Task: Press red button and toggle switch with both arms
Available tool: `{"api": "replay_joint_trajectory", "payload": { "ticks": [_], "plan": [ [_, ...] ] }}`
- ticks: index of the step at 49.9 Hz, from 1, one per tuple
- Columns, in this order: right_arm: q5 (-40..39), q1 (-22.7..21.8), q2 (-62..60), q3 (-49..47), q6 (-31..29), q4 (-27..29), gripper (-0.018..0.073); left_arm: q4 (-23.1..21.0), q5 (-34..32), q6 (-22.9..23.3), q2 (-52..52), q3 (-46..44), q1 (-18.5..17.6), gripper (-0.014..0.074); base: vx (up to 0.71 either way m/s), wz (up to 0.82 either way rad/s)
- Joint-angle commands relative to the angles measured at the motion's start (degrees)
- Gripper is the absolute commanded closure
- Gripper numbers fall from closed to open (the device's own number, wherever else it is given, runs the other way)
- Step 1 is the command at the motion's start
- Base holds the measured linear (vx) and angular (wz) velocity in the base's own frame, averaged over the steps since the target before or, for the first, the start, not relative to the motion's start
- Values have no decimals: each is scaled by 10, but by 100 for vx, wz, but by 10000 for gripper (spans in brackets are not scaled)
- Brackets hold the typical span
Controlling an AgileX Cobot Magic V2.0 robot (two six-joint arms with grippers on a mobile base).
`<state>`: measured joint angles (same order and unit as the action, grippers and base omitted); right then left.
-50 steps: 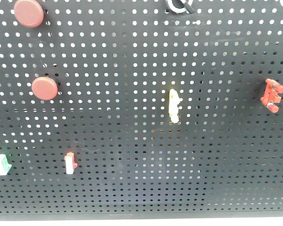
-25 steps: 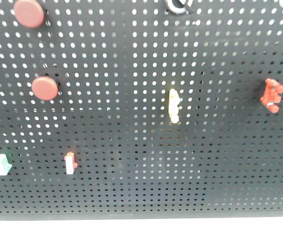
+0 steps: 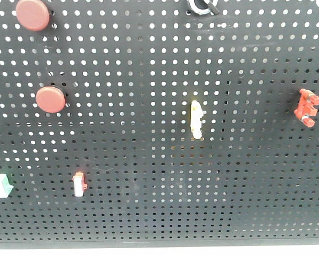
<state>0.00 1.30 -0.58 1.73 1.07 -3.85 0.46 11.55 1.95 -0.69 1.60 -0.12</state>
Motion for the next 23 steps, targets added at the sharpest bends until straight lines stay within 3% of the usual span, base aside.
{"api": "replay_joint_trajectory", "payload": {
  "ticks": [1,23],
  "plan": [
    [-47,-3,-9,7,0,-2,559,-5,-47,2,3,19,1,594,0,0],
    [-47,-3,-9,7,0,-2,559,-5,-47,2,3,19,1,594,0,0]
  ]
}}
